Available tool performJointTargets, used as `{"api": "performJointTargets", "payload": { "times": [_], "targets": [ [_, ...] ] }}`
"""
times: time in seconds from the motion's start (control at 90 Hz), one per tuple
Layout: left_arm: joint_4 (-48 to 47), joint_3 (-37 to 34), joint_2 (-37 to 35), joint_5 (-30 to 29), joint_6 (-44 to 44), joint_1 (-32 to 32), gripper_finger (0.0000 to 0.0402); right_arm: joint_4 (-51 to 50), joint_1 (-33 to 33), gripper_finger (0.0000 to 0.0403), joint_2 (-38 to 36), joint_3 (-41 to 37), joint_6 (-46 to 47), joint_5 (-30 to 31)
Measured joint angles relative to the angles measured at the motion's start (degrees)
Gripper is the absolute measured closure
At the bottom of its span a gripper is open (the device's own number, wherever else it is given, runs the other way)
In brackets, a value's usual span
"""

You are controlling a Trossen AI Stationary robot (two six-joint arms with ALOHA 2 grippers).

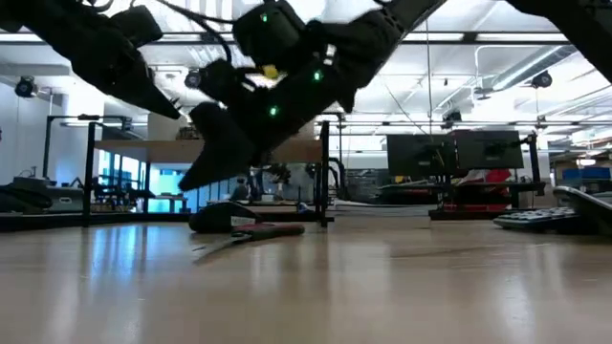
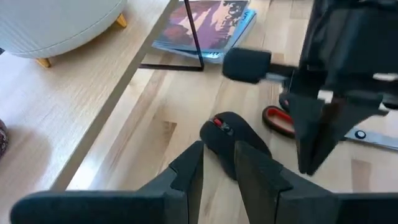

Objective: Stock shelves
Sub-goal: Adjust the black mouse under the shelf

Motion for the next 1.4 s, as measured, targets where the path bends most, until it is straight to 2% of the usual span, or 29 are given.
{"api": "performJointTargets", "payload": {
  "times": [0.122,0.367,0.467,0.678,0.856,0.978,1.222,1.4],
  "targets": [
    [-0.30,-0.02,0.15,-0.02,-0.08,0.00,0.0326,-10.71,-0.88,0.0354,-0.21,5.58,-6.19,-0.05],
    [-0.26,-0.21,0.42,0.00,-0.25,0.00,0.0326,-29.38,-3.47,0.0229,2.71,16.98,-12.63,-5.88],
    [-0.21,-0.48,0.55,0.00,-0.29,0.00,0.0326,-33.21,-4.07,0.0191,3.27,19.23,-14.67,-6.64],
    [-0.16,-1.29,0.85,-0.02,-0.47,0.00,0.0326,-33.23,-4.72,0.0130,3.18,21.03,-19.60,-9.00],
    [-0.17,-1.57,0.88,-0.02,-0.71,0.00,0.0326,-34.20,-5.97,0.0113,3.18,20.81,-24.42,-9.90],
    [-0.23,-1.57,0.83,-0.02,-0.71,0.00,0.0326,-33.95,-6.99,0.0118,3.18,19.99,-26.55,-13.59],
    [0.43,-1.57,0.85,-0.07,-0.71,0.00,0.0326,-33.31,-8.31,0.0129,3.35,18.76,-27.98,-13.69],
    [2.21,-1.60,0.85,-0.11,-0.33,0.00,0.0326,-31.96,-8.04,0.0113,6.46,18.76,-27.68,-13.54]
  ]
}}
